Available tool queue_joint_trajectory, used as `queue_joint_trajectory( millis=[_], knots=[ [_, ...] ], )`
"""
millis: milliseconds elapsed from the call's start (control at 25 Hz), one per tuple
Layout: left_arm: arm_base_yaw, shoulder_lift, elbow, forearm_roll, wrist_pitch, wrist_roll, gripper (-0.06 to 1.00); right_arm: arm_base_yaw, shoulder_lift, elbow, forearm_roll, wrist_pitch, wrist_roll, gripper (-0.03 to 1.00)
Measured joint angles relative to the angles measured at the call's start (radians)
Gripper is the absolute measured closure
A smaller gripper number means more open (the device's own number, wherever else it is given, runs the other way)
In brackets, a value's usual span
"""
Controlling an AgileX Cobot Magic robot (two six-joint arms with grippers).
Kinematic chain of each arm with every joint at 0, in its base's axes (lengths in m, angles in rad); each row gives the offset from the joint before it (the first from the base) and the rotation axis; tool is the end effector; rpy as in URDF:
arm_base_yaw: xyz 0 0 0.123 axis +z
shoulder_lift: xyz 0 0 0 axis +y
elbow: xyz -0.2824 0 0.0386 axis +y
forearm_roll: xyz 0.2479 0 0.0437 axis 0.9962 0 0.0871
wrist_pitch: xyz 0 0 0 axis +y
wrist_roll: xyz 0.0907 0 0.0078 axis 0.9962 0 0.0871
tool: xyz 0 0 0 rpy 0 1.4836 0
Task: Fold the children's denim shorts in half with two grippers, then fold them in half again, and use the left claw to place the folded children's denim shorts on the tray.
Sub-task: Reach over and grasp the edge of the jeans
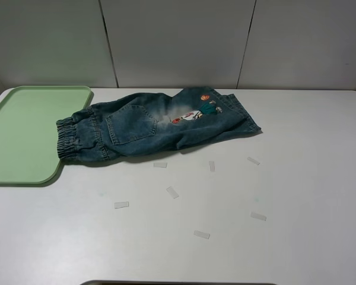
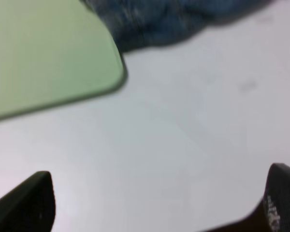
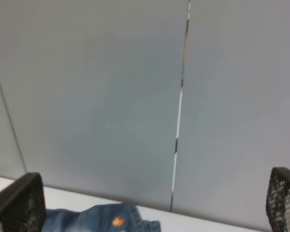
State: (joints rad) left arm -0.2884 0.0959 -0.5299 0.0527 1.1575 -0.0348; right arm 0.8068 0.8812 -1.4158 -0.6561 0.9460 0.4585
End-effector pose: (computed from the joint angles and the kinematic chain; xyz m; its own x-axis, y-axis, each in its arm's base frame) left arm 0.0034 0.0036 0.2783 -0.5726 0.1557 -0.8049 0.2391 0.9708 0.0177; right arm 0.1145 0.0544 0.5127 -0.1549 -0.1172 -0.9810 -0.2875 0.9553 -0.0688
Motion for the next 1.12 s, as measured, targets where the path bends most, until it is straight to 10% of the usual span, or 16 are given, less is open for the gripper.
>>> queue_joint_trajectory(
  millis=[1120],
  knots=[
    [0.031,-0.003,0.048,-0.036,-0.092,0.001,0.09,0.000,0.000,0.000,0.128,0.072,0.000,0.27]
  ],
)
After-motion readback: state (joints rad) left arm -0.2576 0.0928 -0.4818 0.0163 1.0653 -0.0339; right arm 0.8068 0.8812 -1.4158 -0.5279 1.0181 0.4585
